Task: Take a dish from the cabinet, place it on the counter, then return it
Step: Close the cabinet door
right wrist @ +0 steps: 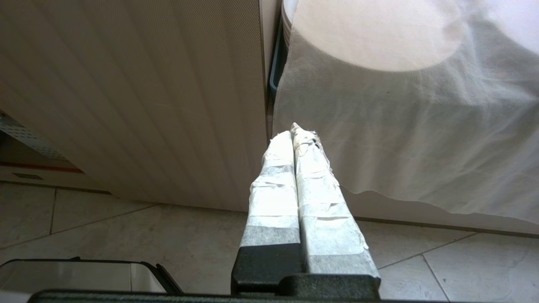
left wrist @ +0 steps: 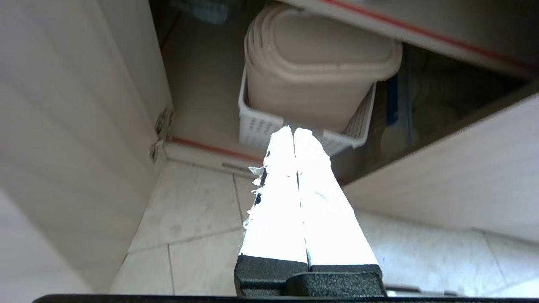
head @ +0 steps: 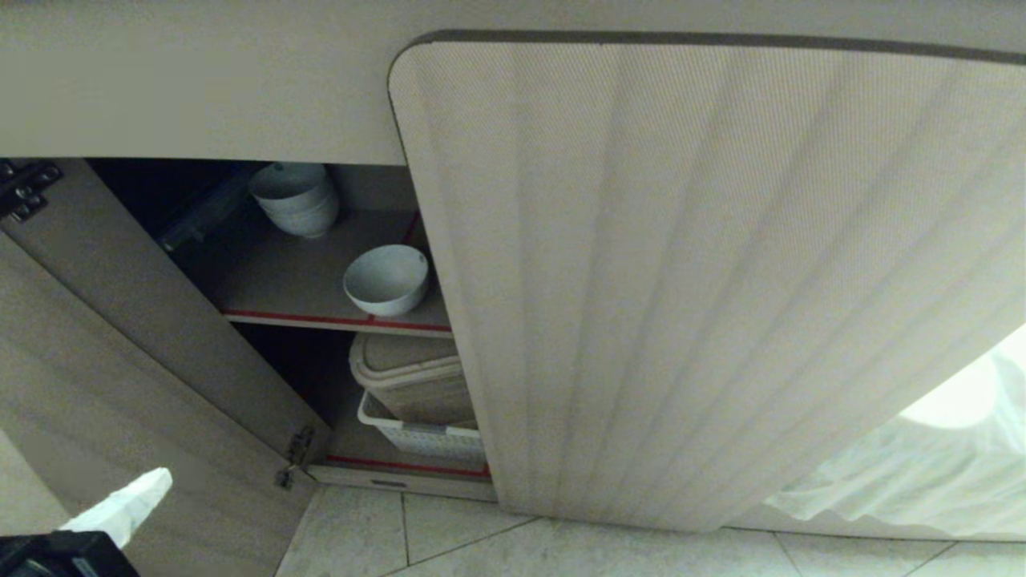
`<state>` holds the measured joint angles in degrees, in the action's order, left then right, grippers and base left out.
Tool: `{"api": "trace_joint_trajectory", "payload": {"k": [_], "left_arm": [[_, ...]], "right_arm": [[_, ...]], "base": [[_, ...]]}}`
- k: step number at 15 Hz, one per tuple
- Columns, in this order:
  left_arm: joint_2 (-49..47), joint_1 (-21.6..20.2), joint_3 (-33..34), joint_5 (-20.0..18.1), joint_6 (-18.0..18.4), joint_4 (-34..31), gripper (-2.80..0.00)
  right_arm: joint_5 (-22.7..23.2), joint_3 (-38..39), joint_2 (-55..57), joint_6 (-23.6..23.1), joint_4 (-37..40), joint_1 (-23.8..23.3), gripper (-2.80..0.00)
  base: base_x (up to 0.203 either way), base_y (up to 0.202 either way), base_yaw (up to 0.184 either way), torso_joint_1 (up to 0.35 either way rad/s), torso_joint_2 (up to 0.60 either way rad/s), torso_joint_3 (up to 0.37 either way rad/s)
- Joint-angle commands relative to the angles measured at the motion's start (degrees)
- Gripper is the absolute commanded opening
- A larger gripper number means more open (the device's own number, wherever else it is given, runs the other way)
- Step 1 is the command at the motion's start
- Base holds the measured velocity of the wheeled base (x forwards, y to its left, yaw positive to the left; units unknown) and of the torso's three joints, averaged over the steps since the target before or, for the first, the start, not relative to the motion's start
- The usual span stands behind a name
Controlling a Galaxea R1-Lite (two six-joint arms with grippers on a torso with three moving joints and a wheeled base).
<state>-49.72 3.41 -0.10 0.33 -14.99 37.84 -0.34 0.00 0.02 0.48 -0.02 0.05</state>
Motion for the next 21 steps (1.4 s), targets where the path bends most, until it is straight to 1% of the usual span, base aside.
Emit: {"api": "trace_joint_trajectory", "payload": {"k": [1,3,13,14,15,18,21], "left_arm": [[5.27,-0.38,0.01,-0.59,0.09,-2.67,-2.80],[8.40,-0.42,0.01,-0.75,0.13,-6.45,-2.80],[18.36,-0.26,0.01,-0.90,0.57,-17.03,-2.80],[19.03,-0.25,0.01,-0.94,0.96,-17.22,-2.80],[19.63,-0.22,0.01,-1.14,2.16,-17.72,-2.80],[22.17,-0.16,0.01,-3.34,4.58,-19.60,-2.80],[25.13,0.00,0.01,-3.47,5.37,-22.77,-2.80]], "right_arm": [[-0.02,0.00,-0.02,0.02,0.02,0.03,-2.80],[-0.02,0.00,-0.02,-0.04,-0.06,0.04,-2.80],[-0.02,0.00,-0.02,-0.04,-0.05,-0.05,-2.80],[-0.02,0.00,-0.02,-0.02,-0.02,-0.01,-2.80],[-0.02,0.00,-0.02,-0.04,-0.06,-0.05,-2.80],[-0.02,0.00,-0.02,-0.04,-0.06,0.04,-2.80],[-0.02,0.00,-0.02,0.02,0.02,0.02,-2.80]], "base": [[0.000,0.000,0.000,0.000,0.00,0.000],[0.000,0.000,0.000,0.000,0.00,0.000],[0.000,0.000,0.000,0.000,0.00,0.000],[0.000,0.000,0.000,0.000,0.00,0.000],[0.000,0.000,0.000,0.000,0.00,0.000],[0.000,0.000,0.000,0.000,0.00,0.000],[0.000,0.000,0.000,0.000,0.00,0.000]]}}
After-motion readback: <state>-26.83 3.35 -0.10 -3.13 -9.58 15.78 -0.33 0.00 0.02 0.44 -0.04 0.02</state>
